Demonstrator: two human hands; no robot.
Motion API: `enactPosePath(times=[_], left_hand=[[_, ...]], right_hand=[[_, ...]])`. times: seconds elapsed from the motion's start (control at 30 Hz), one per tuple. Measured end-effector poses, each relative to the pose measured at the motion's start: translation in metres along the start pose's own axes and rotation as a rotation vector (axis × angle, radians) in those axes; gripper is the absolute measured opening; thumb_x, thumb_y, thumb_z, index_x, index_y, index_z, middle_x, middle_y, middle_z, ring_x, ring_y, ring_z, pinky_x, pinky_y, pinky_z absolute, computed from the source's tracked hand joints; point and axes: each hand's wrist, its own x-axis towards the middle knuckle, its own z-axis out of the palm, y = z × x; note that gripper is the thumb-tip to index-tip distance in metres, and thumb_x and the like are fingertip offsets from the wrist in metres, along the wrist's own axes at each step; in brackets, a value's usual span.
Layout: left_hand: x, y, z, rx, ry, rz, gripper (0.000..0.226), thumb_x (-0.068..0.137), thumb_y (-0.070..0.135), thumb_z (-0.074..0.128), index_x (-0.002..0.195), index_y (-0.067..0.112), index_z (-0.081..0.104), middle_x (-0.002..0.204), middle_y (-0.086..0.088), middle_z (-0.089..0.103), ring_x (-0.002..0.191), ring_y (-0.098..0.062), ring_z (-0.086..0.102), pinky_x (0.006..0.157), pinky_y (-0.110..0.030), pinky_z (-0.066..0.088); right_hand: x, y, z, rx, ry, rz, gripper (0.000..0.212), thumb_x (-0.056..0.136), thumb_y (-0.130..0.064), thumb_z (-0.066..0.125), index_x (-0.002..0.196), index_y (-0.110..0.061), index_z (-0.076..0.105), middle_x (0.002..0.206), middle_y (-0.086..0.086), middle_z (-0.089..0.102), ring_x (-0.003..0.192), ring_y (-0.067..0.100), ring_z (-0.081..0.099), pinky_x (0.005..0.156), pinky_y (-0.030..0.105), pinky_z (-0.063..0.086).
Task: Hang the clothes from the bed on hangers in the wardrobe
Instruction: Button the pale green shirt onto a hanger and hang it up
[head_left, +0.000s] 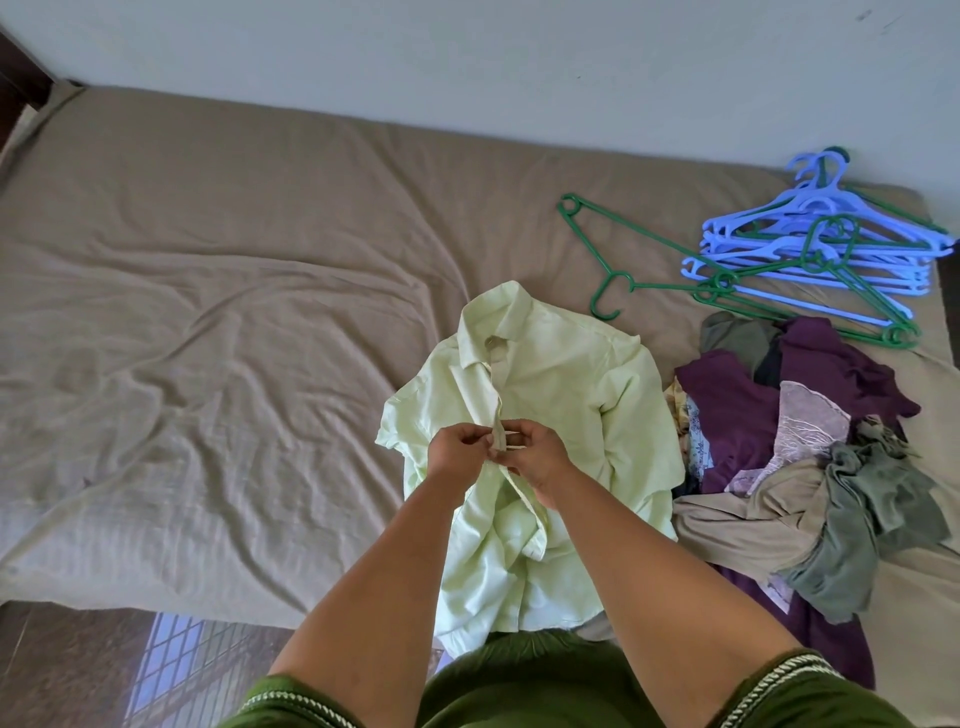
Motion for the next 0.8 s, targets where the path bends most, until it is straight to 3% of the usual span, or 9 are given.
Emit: enactPosePath(times=[0.13,0.27,0.47,0.67,0.8], left_hand=[[0.001,0.0,-0.001,-0.019,0.037,-0.066,0.021,0.09,0.006,0.048,0.092,0.012,0.068,0.085,-0.005,0.067,0.074,-0.019,0.059,0.074,-0.034,0.054],[-0.003,0.003,0.003,0.027,0.004,-0.078,0.024,0.086,0.008,0.039,0.085,0.015,0.062,0.082,-0.004,0.061,0.072,-0.022,0.053,0.069,-0.033,0.048],[-0.01,0.009,0.011,-0.053,-0.056,-0.112,0.024,0.087,0.005,0.04,0.083,0.015,0.061,0.077,-0.004,0.06,0.061,-0.018,0.05,0.066,-0.031,0.046],[-0.011,0.014,0.015,-0.28,-0.097,-0.156,0.019,0.095,0.006,0.045,0.091,0.008,0.064,0.088,-0.007,0.067,0.066,-0.017,0.062,0.076,-0.027,0.056],[-0.01,0.009,0.015,-0.189,0.0,-0.08,0.006,0.089,0.01,0.067,0.083,0.009,0.065,0.072,-0.003,0.069,0.069,-0.016,0.068,0.084,-0.035,0.058]], right_hand=[[0.009,0.004,-0.005,-0.032,0.135,-0.002,0.018,0.085,-0.002,0.069,0.1,-0.012,0.071,0.097,0.008,0.074,0.095,0.024,0.069,0.093,0.041,0.054],[0.009,0.004,-0.009,-0.02,0.171,0.015,0.006,0.087,-0.013,0.07,0.092,-0.012,0.072,0.098,0.009,0.073,0.098,0.026,0.068,0.095,0.043,0.053],[0.004,-0.002,-0.008,-0.068,0.111,0.073,0.027,0.096,-0.027,0.059,0.093,-0.003,0.07,0.103,0.014,0.071,0.098,0.028,0.066,0.092,0.038,0.052],[-0.002,-0.008,-0.01,-0.033,0.105,0.023,0.012,0.092,-0.019,0.064,0.089,-0.011,0.071,0.099,0.013,0.072,0.096,0.03,0.068,0.093,0.044,0.053],[-0.005,-0.015,-0.013,-0.09,0.049,0.007,0.01,0.092,-0.005,0.061,0.097,-0.009,0.069,0.101,0.012,0.071,0.09,0.022,0.067,0.079,0.029,0.054]])
